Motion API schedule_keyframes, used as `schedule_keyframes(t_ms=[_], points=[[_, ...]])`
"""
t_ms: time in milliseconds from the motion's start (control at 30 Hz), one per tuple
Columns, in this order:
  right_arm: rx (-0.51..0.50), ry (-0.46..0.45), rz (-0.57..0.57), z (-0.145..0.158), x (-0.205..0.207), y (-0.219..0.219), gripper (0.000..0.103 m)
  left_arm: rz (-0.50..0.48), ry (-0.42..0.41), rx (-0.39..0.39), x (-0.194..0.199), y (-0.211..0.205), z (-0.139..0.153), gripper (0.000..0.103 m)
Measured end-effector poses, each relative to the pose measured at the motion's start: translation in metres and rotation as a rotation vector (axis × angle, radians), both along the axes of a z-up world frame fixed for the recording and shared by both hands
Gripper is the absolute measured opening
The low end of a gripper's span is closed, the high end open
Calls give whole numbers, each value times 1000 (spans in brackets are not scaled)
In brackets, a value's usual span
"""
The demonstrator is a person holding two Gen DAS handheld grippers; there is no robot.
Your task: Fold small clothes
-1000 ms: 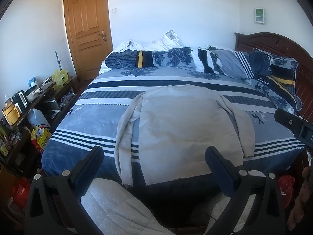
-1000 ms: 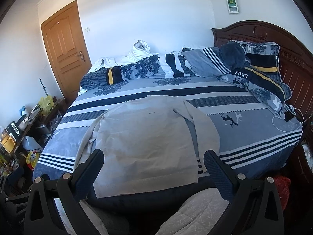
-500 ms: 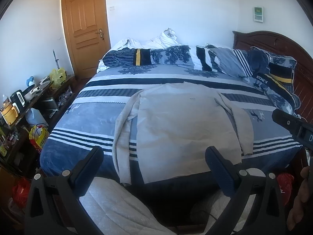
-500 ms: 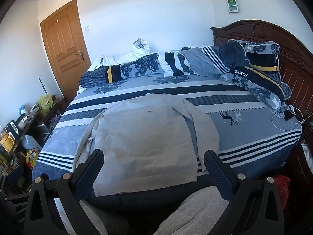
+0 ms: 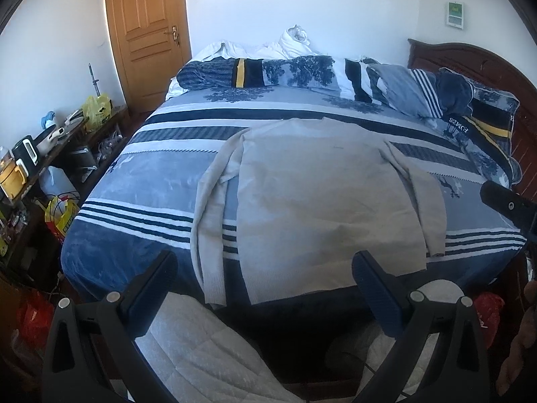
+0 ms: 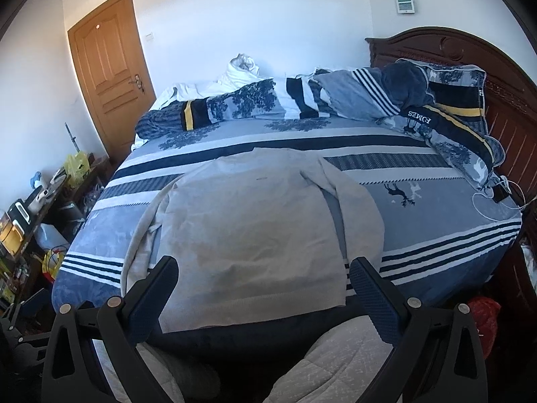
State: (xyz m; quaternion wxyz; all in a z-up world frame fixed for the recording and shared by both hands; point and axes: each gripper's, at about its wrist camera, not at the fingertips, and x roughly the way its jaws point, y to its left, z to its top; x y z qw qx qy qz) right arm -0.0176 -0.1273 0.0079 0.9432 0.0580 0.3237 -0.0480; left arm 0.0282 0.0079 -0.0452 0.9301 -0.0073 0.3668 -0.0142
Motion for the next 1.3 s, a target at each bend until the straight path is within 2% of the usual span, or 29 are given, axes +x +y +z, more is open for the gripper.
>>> schedule_keyframes(t_ms=[267,1000,1200,1300], points=[[-42,44,-13,-12,19,7,103,6,80,-37,18,3,-5,103],[-69,64,-7,-20,46,12,103,45,106,-40,43,5,-19,103],[-40,57,11,-24,57,14,103,114,137,-56,55,26,-36,103],[52,82,66,-31,71,15,103,167,179,-48,64,48,-50,103]])
